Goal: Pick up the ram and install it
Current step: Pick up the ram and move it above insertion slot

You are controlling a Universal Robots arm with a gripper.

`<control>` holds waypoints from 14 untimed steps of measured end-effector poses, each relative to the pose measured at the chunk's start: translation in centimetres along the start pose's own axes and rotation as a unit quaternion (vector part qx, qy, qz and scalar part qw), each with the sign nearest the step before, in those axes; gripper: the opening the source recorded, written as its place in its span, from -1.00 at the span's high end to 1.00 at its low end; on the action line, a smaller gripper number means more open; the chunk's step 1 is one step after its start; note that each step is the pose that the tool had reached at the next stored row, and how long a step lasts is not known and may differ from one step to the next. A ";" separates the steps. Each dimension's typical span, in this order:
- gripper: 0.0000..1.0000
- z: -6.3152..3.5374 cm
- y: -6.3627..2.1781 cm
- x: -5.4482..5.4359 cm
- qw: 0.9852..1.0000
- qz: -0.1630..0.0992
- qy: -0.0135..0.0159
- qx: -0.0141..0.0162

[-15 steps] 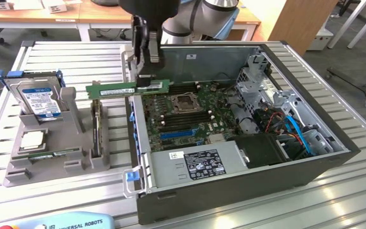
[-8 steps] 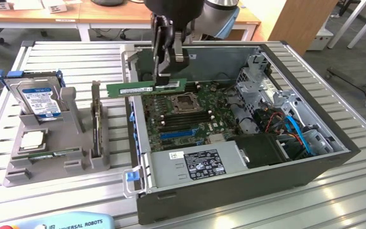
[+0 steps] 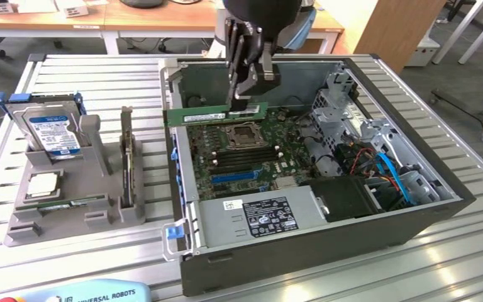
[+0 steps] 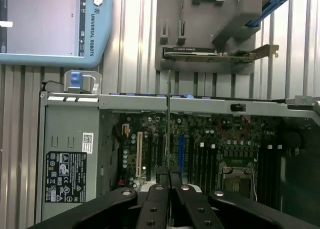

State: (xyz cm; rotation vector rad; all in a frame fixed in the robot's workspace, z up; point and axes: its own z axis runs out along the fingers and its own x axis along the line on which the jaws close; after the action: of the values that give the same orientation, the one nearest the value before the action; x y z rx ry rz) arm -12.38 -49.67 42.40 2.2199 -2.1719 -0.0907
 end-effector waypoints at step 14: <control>0.77 -0.33 -4.97 0.1 1.000 0.000 0.000 0.000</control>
State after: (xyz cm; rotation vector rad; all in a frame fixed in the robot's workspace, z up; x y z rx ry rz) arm -7.40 -49.67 42.40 2.2199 -2.1720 -0.0909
